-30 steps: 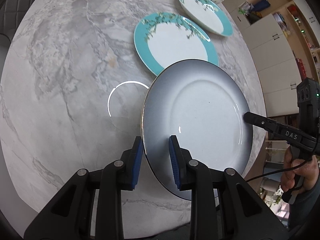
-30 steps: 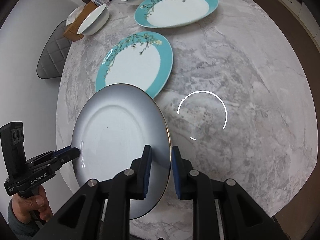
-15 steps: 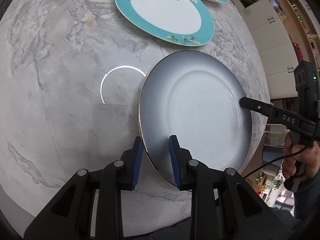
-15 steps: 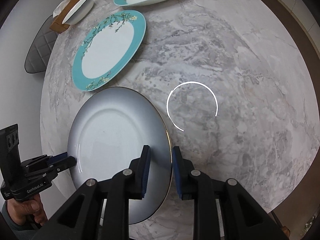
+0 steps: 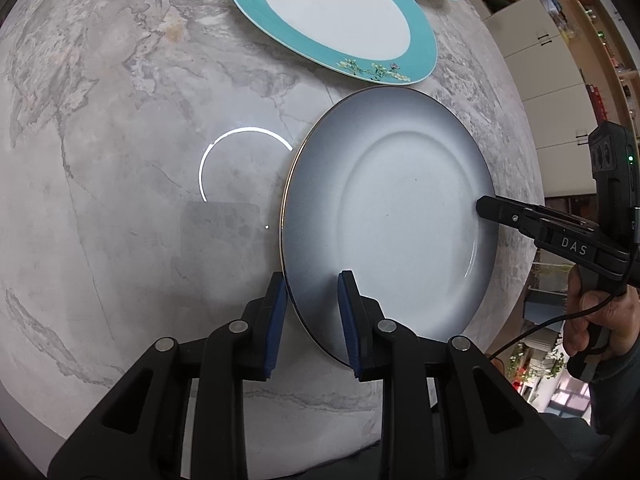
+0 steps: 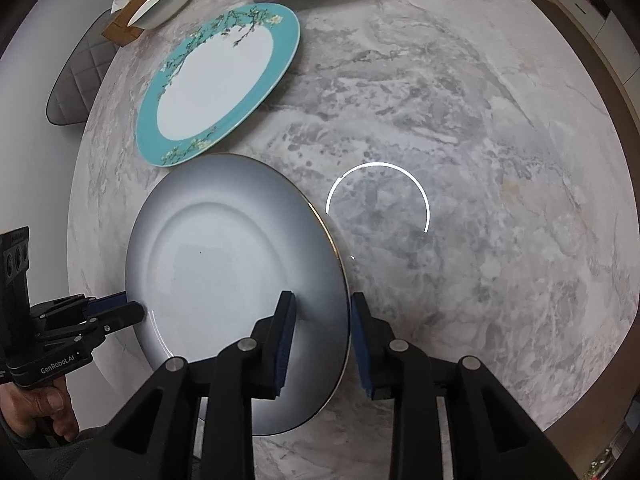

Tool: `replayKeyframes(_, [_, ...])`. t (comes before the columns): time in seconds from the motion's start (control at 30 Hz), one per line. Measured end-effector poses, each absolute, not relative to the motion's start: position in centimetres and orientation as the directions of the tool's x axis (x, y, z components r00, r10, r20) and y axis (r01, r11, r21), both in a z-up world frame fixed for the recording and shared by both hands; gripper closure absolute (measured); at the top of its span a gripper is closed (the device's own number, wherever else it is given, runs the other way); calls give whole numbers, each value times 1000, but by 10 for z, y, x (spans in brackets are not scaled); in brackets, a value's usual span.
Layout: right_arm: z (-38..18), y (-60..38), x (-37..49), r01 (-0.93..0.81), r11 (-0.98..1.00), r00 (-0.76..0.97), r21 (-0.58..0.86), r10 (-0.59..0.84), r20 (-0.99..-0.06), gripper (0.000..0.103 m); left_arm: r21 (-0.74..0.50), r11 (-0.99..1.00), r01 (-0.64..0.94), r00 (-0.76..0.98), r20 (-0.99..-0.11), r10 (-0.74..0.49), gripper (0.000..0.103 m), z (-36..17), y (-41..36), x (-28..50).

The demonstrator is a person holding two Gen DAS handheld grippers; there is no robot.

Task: Organize plates and bowls
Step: 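Lower the grey plate and open both grippers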

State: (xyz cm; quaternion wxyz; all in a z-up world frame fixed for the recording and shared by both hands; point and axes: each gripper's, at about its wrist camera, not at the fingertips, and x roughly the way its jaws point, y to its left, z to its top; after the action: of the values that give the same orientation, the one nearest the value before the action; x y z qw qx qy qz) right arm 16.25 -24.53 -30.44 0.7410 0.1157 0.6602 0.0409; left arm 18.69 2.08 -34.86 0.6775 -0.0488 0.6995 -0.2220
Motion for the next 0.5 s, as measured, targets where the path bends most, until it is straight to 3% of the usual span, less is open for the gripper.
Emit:
replayKeyframes(0.17, [-305,-242,165,79,971,114,224,214,-970,69,-386,896,219,-79,-922,-378,79,-349,23,188])
replayKeyframes(0.27, [-302,-243,165,88,966,126,244,232,-964,60,-403,893,198,-75,-915,-396,78,-344,29,189])
replayKeyframes(0.33, [-292,-245,164,86,966,160,244,228,-960,47,-417,889,188,-46,-908,-416,67,-333,36,190])
replayKeyframes(0.37, [-286,-248,165,88,967,180,237,219,-959,41,-422,889,180,-21,-905,-425,44,-327,40,191])
replayKeyframes(0.4, [-279,-252,165,98,967,216,235,210,-954,29,-434,886,164,19,-897,-443,31,-318,46,193])
replayKeyframes(0.47, [-260,-264,166,129,956,326,264,210,-922,11,-489,864,123,98,-860,-501,27,-303,60,198])
replayKeyframes(0.5, [-252,-271,167,148,947,377,284,211,-902,0,-533,841,96,120,-832,-541,21,-297,67,203])
